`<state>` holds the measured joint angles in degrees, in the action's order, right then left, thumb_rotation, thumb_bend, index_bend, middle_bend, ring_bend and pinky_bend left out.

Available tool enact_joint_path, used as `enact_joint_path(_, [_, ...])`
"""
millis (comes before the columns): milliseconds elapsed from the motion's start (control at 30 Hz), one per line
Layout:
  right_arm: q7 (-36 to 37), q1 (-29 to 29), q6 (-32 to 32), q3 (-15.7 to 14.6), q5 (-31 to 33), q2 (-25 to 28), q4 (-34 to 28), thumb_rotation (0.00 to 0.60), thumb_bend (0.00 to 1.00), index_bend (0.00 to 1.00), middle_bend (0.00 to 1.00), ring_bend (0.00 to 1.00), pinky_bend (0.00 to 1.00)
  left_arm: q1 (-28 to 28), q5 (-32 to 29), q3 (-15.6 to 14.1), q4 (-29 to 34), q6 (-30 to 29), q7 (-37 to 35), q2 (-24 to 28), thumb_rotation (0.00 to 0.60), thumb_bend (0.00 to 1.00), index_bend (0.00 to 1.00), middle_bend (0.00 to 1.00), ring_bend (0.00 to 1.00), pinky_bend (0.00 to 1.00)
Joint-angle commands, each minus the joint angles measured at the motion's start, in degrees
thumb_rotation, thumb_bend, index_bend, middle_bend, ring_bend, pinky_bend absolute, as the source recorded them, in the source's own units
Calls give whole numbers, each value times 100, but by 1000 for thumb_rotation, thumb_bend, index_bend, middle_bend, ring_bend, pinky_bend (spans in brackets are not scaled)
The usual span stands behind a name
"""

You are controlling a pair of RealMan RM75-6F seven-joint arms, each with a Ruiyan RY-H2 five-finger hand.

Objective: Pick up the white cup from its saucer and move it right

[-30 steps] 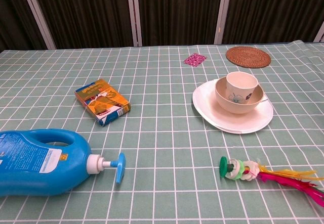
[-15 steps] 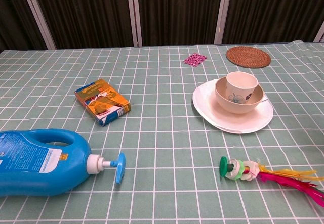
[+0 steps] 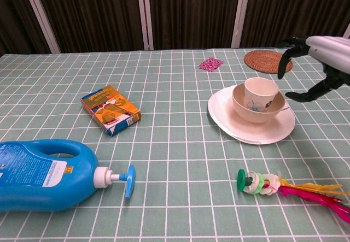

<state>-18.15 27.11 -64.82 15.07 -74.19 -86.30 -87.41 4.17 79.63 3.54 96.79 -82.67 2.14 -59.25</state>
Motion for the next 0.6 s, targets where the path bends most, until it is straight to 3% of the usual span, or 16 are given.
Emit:
enact_joint_path(33, [-220, 202, 150, 95, 325, -297, 238, 600, 226, 445, 69, 0, 0, -2, 6, 1, -2, 0, -42, 16, 600, 0, 0, 0, 0, 0])
enact_joint_path(600, [-139, 461, 266, 62, 779, -740, 973, 600, 262, 507, 118, 0, 0, 12, 28, -14, -3, 31, -84, 31, 600, 0, 0, 0, 0, 0])
